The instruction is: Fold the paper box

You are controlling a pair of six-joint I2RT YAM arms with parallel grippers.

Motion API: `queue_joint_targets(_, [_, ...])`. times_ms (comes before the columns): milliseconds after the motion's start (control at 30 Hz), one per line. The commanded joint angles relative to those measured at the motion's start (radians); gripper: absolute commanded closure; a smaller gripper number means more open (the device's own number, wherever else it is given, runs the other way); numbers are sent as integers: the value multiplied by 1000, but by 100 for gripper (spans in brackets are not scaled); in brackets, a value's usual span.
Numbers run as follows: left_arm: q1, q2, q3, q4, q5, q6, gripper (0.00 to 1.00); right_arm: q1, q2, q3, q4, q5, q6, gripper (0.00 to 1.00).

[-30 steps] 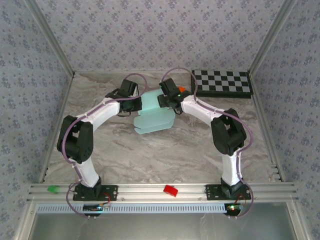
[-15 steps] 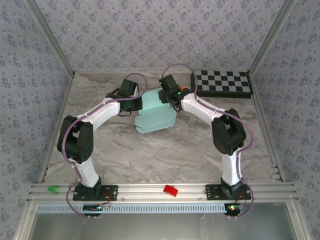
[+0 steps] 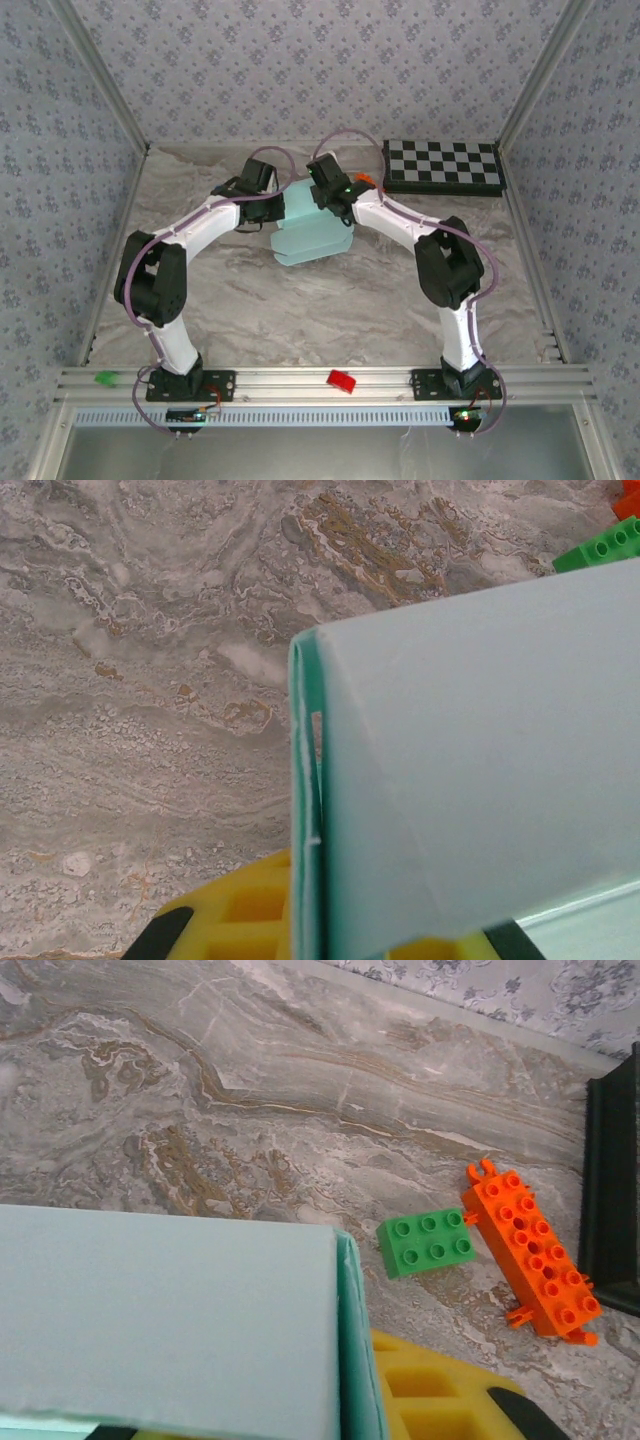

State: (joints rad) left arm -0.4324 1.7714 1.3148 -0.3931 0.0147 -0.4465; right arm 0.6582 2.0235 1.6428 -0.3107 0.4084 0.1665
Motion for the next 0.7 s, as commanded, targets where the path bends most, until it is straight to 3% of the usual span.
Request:
queue_joint_targets(0, [0,8,24,-18,21,5,100,-5,23,31,-14,107,-19,81])
queue_joint_targets(167, [0,11,27,-17,24,3,100,-1,19,29,-13,105,-24,78])
queue_joint_targets(467, [0,21,35,-23,24,-10,100,1,-43,-7,3,-38,-16,54])
queue_joint_targets(667, [1,32,36,-27,25,-31,100,3,-91,-48,8,-128,-19,44])
